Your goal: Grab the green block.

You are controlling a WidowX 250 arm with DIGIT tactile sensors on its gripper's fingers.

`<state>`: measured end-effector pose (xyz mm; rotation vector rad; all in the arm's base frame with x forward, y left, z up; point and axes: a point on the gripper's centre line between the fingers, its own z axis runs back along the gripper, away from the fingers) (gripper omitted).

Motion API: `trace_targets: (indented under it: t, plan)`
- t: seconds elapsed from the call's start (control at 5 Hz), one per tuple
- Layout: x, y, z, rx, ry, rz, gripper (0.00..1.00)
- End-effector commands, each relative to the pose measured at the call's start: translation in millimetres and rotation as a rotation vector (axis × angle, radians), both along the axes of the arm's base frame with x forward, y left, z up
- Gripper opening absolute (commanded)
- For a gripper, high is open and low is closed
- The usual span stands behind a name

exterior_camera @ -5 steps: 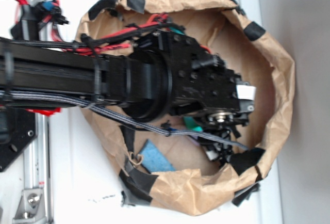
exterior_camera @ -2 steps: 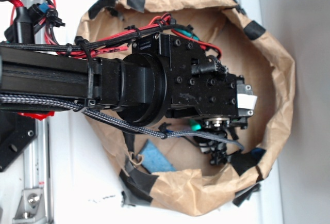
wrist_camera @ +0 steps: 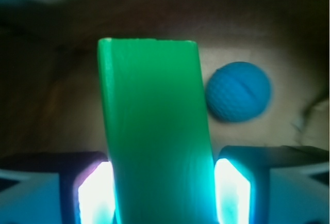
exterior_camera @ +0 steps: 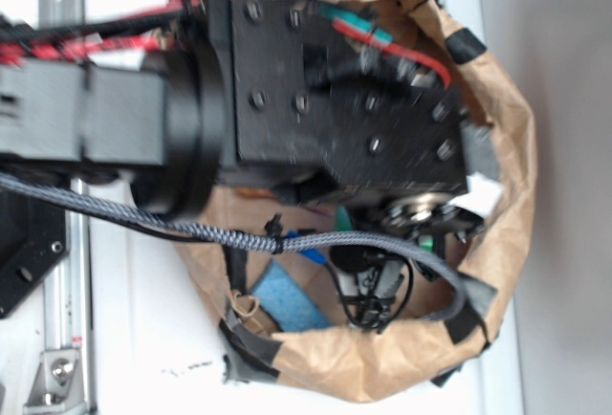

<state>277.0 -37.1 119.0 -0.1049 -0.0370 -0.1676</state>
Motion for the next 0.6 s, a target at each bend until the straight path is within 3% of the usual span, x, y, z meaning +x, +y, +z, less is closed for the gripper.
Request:
trace_targets:
  t: [0.0,0.4]
  plan:
    - [-8.5,14.6,72.4,0.070,-0.044,-0.065,0.00]
    - [-10.9,13.2,65.1,0.085,-0.051,-0.051,0.00]
